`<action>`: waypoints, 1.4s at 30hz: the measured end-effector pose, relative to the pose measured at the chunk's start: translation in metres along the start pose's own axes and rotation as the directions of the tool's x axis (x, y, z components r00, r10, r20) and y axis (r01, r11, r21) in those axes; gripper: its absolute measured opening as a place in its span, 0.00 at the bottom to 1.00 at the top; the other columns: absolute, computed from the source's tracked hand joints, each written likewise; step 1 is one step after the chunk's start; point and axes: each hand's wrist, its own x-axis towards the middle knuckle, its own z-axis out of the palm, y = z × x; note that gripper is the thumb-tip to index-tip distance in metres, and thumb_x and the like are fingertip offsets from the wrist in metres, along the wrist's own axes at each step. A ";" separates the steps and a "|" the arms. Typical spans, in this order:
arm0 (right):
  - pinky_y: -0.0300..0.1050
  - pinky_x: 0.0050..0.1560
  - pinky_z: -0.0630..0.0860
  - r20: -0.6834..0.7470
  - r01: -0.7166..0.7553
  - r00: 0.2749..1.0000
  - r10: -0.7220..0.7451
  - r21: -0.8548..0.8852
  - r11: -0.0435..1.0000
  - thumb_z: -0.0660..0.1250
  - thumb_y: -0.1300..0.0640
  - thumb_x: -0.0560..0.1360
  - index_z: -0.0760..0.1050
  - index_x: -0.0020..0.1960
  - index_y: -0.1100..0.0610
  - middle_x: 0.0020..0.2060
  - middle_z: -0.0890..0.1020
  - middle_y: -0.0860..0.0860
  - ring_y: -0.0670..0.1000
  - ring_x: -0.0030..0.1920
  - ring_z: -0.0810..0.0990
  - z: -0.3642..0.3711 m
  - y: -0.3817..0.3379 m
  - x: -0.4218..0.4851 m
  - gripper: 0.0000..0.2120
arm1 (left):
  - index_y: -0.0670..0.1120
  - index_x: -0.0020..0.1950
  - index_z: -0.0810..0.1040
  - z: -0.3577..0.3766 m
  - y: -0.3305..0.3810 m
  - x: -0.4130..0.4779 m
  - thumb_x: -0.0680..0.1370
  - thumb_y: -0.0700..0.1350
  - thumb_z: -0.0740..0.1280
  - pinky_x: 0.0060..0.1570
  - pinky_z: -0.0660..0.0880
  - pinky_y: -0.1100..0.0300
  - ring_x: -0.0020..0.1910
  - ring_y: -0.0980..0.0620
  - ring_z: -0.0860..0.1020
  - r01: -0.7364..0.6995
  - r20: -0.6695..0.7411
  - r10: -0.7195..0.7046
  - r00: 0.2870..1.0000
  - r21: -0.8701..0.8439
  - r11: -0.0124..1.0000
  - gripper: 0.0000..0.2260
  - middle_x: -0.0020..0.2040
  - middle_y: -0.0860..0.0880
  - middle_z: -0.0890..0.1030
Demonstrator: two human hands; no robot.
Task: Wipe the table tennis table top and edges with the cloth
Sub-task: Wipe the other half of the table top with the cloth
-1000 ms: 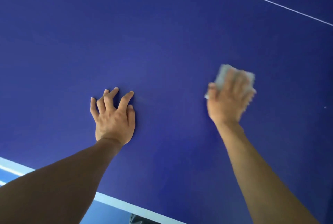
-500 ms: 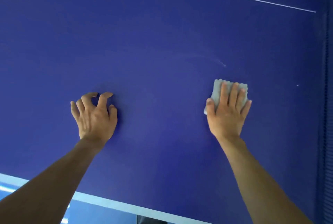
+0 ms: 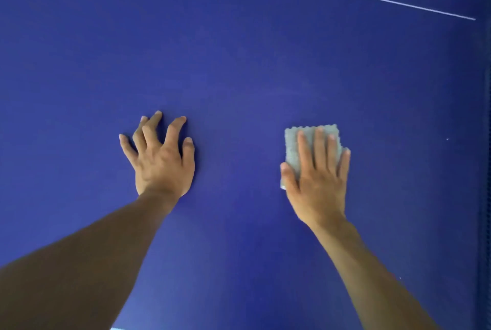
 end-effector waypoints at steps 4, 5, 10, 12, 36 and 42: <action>0.72 0.79 0.47 0.016 -0.347 0.938 0.347 0.082 0.934 0.47 0.40 0.82 0.48 0.85 0.53 0.84 0.50 0.59 0.63 0.84 0.46 -0.021 0.012 0.099 0.35 | 0.55 0.76 0.68 -0.003 0.002 0.000 0.81 0.56 0.53 0.78 0.46 0.31 0.80 0.38 0.57 0.005 0.037 -0.005 0.999 0.011 1.000 0.23 0.79 0.43 0.62; 0.72 0.79 0.45 0.018 -0.401 0.916 0.402 0.107 0.910 0.46 0.39 0.83 0.46 0.85 0.53 0.84 0.48 0.60 0.63 0.84 0.44 -0.024 0.002 0.129 0.35 | 0.54 0.76 0.69 -0.003 0.001 0.001 0.81 0.56 0.53 0.77 0.46 0.31 0.80 0.38 0.57 0.005 0.041 -0.006 0.999 0.015 1.000 0.24 0.79 0.42 0.62; 0.71 0.79 0.40 0.017 -0.070 0.997 0.069 0.090 0.993 0.47 0.41 0.85 0.46 0.86 0.50 0.85 0.47 0.57 0.61 0.84 0.41 -0.019 -0.094 0.179 0.32 | 0.54 0.76 0.70 -0.005 0.001 0.003 0.81 0.56 0.53 0.76 0.48 0.28 0.79 0.35 0.59 0.003 0.039 -0.004 0.999 0.028 1.000 0.24 0.78 0.41 0.63; 0.70 0.80 0.43 0.016 0.266 0.963 -0.268 0.068 0.962 0.49 0.41 0.85 0.51 0.85 0.50 0.85 0.51 0.56 0.60 0.84 0.42 -0.008 -0.119 0.141 0.31 | 0.54 0.76 0.70 -0.003 0.001 0.004 0.81 0.56 0.53 0.76 0.47 0.28 0.79 0.35 0.59 0.003 0.037 -0.004 0.999 0.028 1.000 0.24 0.78 0.40 0.63; 0.68 0.80 0.51 0.081 0.746 0.666 -0.742 -0.048 0.664 0.51 0.40 0.86 0.56 0.85 0.50 0.84 0.56 0.54 0.60 0.84 0.50 -0.013 -0.127 0.183 0.30 | 0.53 0.74 0.73 -0.004 -0.001 0.006 0.81 0.53 0.55 0.75 0.49 0.26 0.76 0.33 0.63 -0.040 0.026 0.038 0.999 0.063 0.997 0.23 0.76 0.38 0.66; 0.69 0.77 0.56 -0.024 0.314 0.948 -0.317 -0.087 0.945 0.48 0.43 0.86 0.56 0.84 0.51 0.83 0.60 0.56 0.62 0.83 0.55 -0.050 -0.018 0.261 0.28 | 0.52 0.73 0.76 -0.007 0.006 0.011 0.81 0.54 0.55 0.73 0.52 0.25 0.76 0.34 0.64 -0.039 0.024 0.038 0.999 0.044 0.998 0.23 0.75 0.38 0.68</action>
